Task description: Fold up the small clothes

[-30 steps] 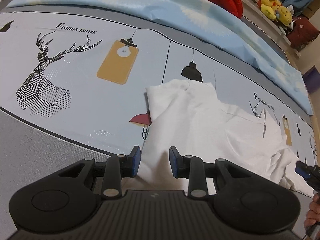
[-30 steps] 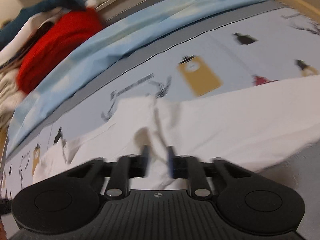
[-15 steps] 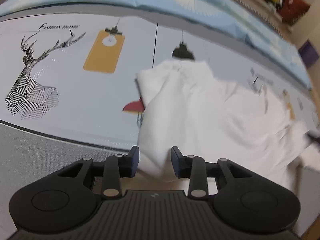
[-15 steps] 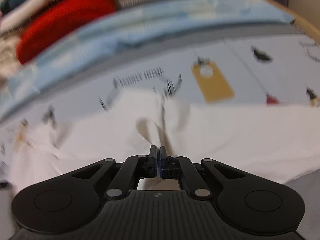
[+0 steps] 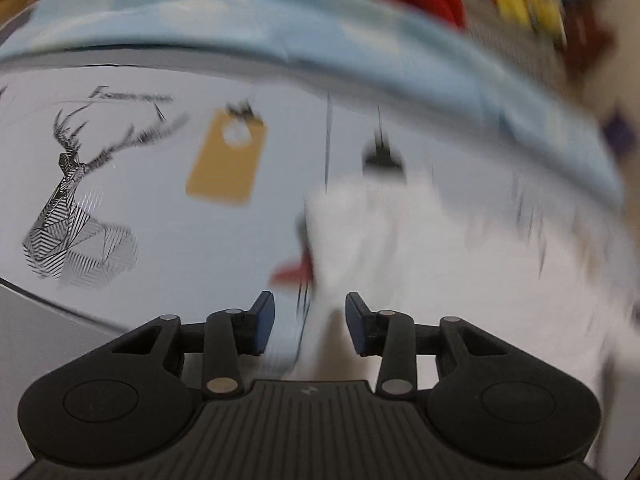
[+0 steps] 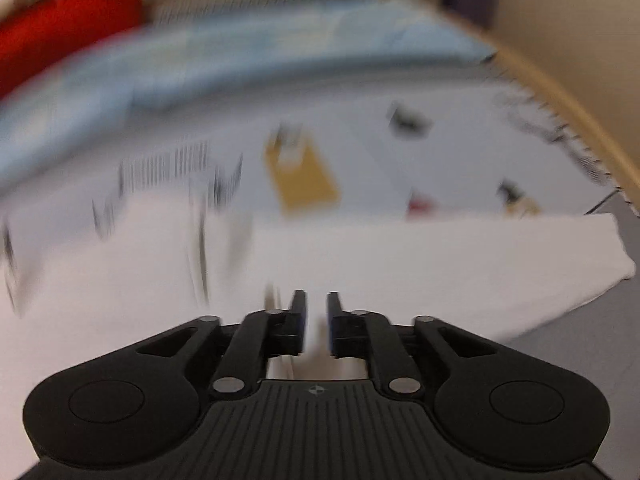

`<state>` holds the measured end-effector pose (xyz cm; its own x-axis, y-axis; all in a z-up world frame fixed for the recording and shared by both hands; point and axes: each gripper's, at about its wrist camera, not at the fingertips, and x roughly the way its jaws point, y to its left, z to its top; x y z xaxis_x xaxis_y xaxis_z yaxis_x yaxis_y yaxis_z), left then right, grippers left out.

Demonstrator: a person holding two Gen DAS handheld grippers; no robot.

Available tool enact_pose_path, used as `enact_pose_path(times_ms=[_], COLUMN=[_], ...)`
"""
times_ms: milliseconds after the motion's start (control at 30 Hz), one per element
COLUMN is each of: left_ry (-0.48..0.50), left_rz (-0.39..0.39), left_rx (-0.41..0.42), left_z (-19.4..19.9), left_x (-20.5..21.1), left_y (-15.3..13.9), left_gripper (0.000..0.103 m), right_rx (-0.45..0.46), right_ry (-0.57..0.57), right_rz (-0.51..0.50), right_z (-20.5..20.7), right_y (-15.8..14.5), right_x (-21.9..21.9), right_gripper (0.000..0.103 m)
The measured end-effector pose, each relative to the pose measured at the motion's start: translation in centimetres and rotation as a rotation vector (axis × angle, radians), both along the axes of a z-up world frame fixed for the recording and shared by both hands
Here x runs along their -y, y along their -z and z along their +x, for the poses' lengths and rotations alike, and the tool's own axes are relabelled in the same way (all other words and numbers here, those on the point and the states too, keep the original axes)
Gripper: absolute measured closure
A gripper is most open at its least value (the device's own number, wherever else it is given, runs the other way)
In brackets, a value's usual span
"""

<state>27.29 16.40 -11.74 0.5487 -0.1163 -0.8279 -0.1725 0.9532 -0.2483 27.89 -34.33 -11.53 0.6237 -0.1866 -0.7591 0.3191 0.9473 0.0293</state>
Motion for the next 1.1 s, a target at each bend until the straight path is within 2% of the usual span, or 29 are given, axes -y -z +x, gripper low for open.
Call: enact_pose_path(times_ms=[67, 167, 233, 267, 333, 367, 400, 433, 500, 533, 633, 700, 733, 767, 833, 900, 933, 967, 1033, 1067, 1100], left_ry=[-0.059, -0.1, -0.114, -0.113, -0.11, -0.105, -0.083, -0.057, -0.05, -0.059, -0.101, -0.111, -0.098, -0.084, -0.017, 0.129, 0.205, 0.264, 0.31, 0.316, 0.296], left_rz=[-0.052, -0.101, -0.14, -0.165, -0.188, -0.181, -0.175, -0.163, -0.062, -0.039, 0.02, 0.103, 0.127, 0.114, 0.016, -0.071, -0.077, -0.041, 0.121, 0.131, 0.102], left_rx=[0.02, 0.036, 0.02, 0.011, 0.009, 0.019, 0.031, 0.034, 0.081, 0.09, 0.08, 0.04, 0.012, 0.006, 0.005, -0.021, -0.057, -0.112, -0.234, -0.228, -0.229], left_z=[1.0, 2.4, 3.2, 3.6, 4.5, 4.7, 4.8, 5.1, 5.1, 5.0, 4.8, 4.8, 4.9, 4.6, 3.8, 2.8, 2.4, 2.0, 1.2, 0.8, 0.7], left_x=[-0.6, -1.1, -1.3, -1.3, -1.3, -1.0, -0.8, -0.7, -1.1, -1.6, -2.8, -2.6, -2.4, -2.4, -2.1, -0.9, -0.1, 0.7, 1.5, 1.3, 1.1], left_y=[0.4, 1.7, 2.7, 3.0, 3.5, 3.6, 3.8, 3.8, 2.6, 1.9, 0.6, 0.2, -0.1, -0.4, -1.0, -0.5, 0.2, 1.4, 4.2, 4.6, 4.0], left_gripper=[0.086, 0.085, 0.077, 0.069, 0.067, 0.071, 0.101, 0.1, 0.1, 0.1, 0.099, 0.097, 0.096, 0.096, 0.096, 0.096, 0.096, 0.096, 0.1, 0.101, 0.1], right_rx=[0.048, 0.028, -0.002, -0.022, -0.073, -0.099, -0.131, -0.16, -0.208, -0.218, -0.217, -0.21, -0.21, -0.213, -0.215, -0.215, -0.213, -0.208, -0.206, -0.213, -0.221], right_ry=[-0.001, -0.049, -0.075, -0.092, -0.144, -0.172, -0.206, -0.228, -0.249, -0.252, -0.257, -0.265, -0.264, -0.261, -0.247, -0.234, -0.223, -0.202, -0.155, -0.146, -0.136], right_rz=[0.003, 0.045, 0.091, 0.114, 0.141, 0.148, 0.156, 0.165, 0.178, 0.182, 0.177, 0.167, 0.161, 0.156, 0.151, 0.133, 0.123, 0.112, 0.098, 0.096, 0.098], right_z=[-0.2, 0.2, 0.5, 0.6, 0.8, 0.6, 0.8, 0.9, 0.7, 0.7, 0.9, 1.1, 1.1, 1.1, 1.4, 1.5, 1.6, 1.5, 1.5, 1.6, 1.6], right_y=[-1.3, -1.4, -0.9, -0.6, 0.1, 0.5, 1.0, 1.6, 2.5, 2.7, 2.6, 2.7, 2.6, 2.6, 3.0, 3.3, 3.6, 3.7, 4.1, 4.5, 4.9], right_x=[0.0, -0.5, -1.0, -1.2, -2.2, -2.9, -3.6, -4.0, -5.1, -5.3, -5.9, -6.1, -6.2, -6.1, -5.7, -5.4, -5.2, -4.9, -4.0, -3.6, -3.2], right_gripper=[0.081, 0.081, 0.081, 0.081, 0.081, 0.081, 0.081, 0.081, 0.081, 0.081, 0.081, 0.081, 0.081, 0.081, 0.081, 0.081, 0.081, 0.081, 0.081, 0.081, 0.081])
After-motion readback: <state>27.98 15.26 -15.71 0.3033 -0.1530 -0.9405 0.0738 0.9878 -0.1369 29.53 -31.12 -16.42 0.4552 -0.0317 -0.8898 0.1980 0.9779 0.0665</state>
